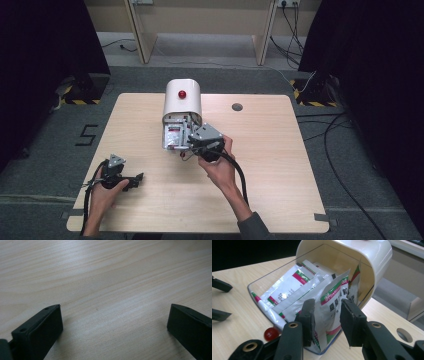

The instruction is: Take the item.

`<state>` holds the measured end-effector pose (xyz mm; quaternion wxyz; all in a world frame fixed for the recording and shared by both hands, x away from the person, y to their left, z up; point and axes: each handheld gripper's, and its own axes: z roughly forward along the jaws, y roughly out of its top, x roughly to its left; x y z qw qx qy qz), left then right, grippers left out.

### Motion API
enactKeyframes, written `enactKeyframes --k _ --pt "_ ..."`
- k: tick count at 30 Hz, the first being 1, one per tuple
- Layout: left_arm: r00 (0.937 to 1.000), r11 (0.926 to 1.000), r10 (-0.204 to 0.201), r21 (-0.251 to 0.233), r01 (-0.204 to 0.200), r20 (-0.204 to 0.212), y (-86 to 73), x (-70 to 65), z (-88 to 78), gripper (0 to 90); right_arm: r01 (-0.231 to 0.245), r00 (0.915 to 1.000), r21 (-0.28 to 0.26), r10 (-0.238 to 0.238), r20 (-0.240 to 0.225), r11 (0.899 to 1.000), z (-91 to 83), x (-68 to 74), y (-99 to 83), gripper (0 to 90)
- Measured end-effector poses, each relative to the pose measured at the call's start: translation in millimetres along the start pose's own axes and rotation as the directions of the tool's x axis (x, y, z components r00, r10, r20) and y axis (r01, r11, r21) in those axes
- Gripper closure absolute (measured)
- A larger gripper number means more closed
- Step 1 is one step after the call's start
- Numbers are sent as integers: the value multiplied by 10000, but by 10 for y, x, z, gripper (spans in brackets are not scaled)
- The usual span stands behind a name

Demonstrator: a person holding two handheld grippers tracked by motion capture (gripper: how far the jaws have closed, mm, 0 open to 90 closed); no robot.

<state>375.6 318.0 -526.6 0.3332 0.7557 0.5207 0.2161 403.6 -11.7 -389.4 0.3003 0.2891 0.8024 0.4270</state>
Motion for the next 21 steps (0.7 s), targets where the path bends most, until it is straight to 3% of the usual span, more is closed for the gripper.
enactKeyframes --k 6,11,21 --pt "10000 10000 0 -1 0 0 0 0 0 0 91 10000 86 -91 24 9999 97 -14 -4 684" --pt "10000 10000 2 -1 -2 -2 0 0 0 0 238 9996 -21 -238 122 9997 124 -37 0 781" --pt "10000 10000 -7 1 7 0 3 0 3 0 106 9998 -587 -95 180 9982 17 -105 -11 868"
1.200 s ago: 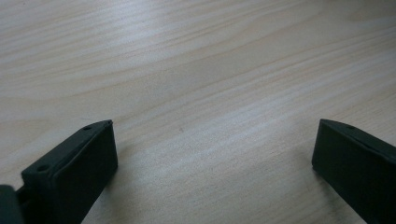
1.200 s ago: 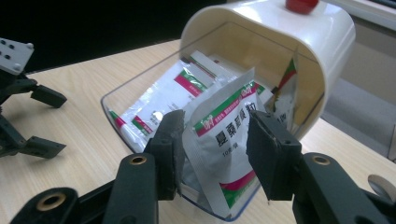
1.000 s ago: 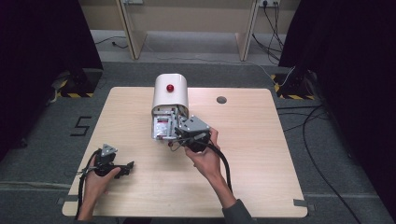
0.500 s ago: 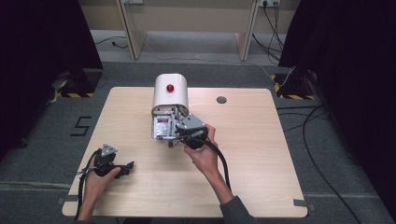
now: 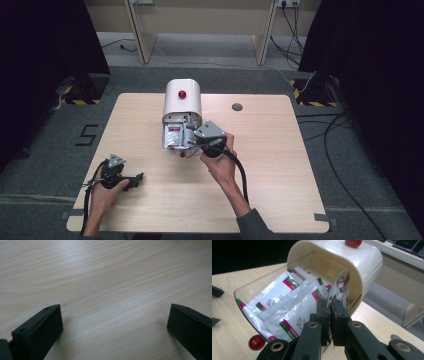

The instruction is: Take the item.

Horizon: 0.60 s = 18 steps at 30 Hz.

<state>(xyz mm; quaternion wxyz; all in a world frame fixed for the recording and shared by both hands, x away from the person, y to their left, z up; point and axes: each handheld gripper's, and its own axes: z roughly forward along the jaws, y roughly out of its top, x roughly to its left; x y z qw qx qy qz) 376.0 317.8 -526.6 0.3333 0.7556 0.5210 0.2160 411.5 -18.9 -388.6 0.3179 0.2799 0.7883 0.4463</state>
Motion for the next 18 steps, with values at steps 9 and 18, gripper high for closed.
enactKeyframes --k 9,18 --pt "10000 10000 0 -2 0 0 0 0 0 0 78 10000 -665 -82 -54 9978 -203 15 65 873" --pt "10000 10000 -3 5 3 1 0 0 0 0 -16 9998 -901 -2 -200 9959 -314 -37 82 876"
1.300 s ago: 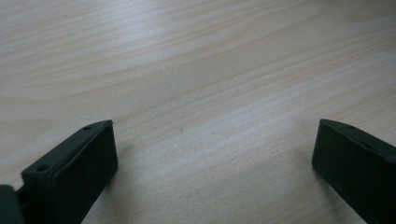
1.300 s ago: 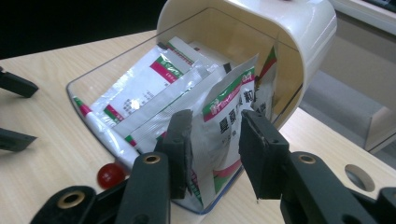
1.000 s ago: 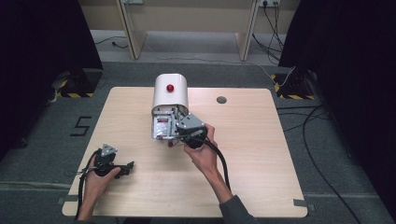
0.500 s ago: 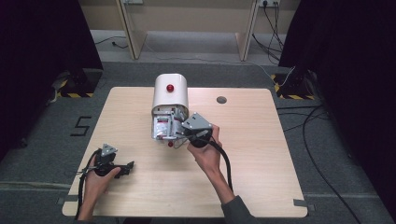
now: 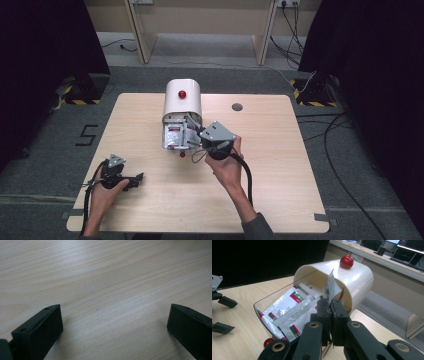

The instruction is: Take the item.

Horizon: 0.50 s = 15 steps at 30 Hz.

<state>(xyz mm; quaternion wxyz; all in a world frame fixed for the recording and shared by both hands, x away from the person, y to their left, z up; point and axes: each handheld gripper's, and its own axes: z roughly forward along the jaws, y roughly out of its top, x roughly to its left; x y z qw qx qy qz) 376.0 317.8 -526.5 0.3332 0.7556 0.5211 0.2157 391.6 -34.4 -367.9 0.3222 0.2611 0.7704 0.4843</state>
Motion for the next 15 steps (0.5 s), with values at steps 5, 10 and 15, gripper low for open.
enactKeyframes --k 5,10,15 --pt "10000 10000 -2 -1 2 -1 0 0 0 0 28 10000 -284 -29 -33 9996 -89 10 39 876" --pt "10000 10000 -2 0 2 0 0 0 0 0 -48 9999 -436 44 -102 9990 -151 -16 60 876" --pt "10000 10000 -1 -1 1 0 0 0 0 0 -21 10000 -534 19 -42 9986 -237 -76 56 876"
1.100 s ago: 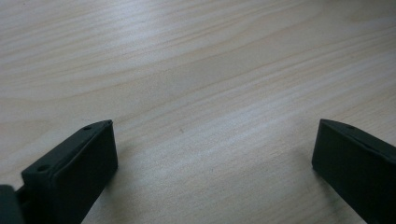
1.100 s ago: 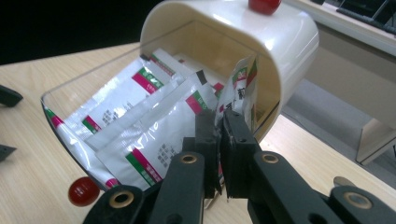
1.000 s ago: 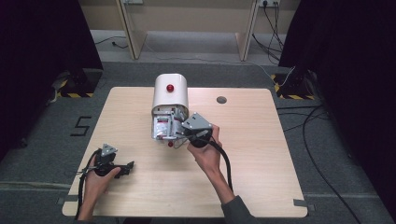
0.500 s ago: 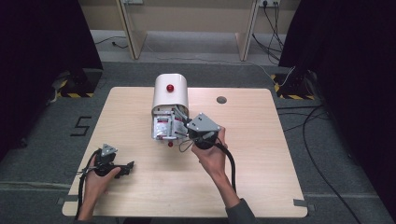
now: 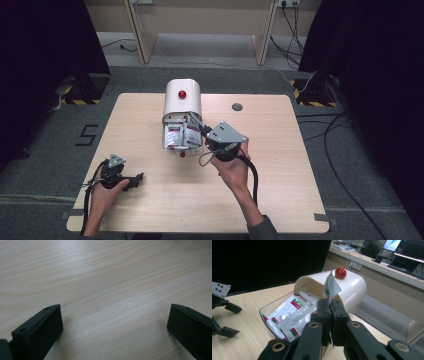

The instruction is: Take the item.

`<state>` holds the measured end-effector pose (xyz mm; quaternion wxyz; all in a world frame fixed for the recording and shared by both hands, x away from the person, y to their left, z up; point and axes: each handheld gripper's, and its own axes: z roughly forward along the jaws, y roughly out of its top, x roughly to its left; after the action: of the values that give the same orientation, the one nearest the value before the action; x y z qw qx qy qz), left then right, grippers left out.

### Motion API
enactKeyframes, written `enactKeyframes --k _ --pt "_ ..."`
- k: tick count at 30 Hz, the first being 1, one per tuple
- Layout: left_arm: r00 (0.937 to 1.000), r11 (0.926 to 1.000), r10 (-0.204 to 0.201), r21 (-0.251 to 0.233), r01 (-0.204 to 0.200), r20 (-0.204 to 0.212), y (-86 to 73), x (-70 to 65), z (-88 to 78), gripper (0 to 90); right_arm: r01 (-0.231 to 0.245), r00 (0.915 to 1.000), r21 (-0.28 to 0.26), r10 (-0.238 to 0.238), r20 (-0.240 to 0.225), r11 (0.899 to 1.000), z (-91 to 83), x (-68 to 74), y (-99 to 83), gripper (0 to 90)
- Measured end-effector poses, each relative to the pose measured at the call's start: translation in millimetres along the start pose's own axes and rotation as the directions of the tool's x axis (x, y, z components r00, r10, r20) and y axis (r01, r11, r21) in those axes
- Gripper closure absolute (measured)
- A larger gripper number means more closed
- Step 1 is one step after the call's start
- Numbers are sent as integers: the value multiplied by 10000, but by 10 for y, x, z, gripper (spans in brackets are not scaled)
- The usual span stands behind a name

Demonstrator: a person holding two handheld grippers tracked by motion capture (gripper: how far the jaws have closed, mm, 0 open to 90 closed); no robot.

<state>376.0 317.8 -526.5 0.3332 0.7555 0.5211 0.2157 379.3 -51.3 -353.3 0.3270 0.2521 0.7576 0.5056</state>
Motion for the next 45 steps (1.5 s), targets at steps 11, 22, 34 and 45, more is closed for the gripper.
enactKeyframes --k 11,22,34,45 --pt "10000 10000 -2 0 2 0 0 0 0 0 -24 9994 -125 29 346 9999 -198 -172 -61 876" --pt "10000 10000 0 -7 0 -2 -1 0 1 0 -197 9970 -122 206 741 9997 -318 -330 -180 876" --pt "10000 10000 3 -5 -3 -4 0 0 0 0 -449 9930 -88 456 1086 9990 -415 -475 -331 876" --pt "10000 10000 24 14 -24 -6 0 1 -1 0 -789 9878 -114 797 1338 9968 -518 -572 -576 876"
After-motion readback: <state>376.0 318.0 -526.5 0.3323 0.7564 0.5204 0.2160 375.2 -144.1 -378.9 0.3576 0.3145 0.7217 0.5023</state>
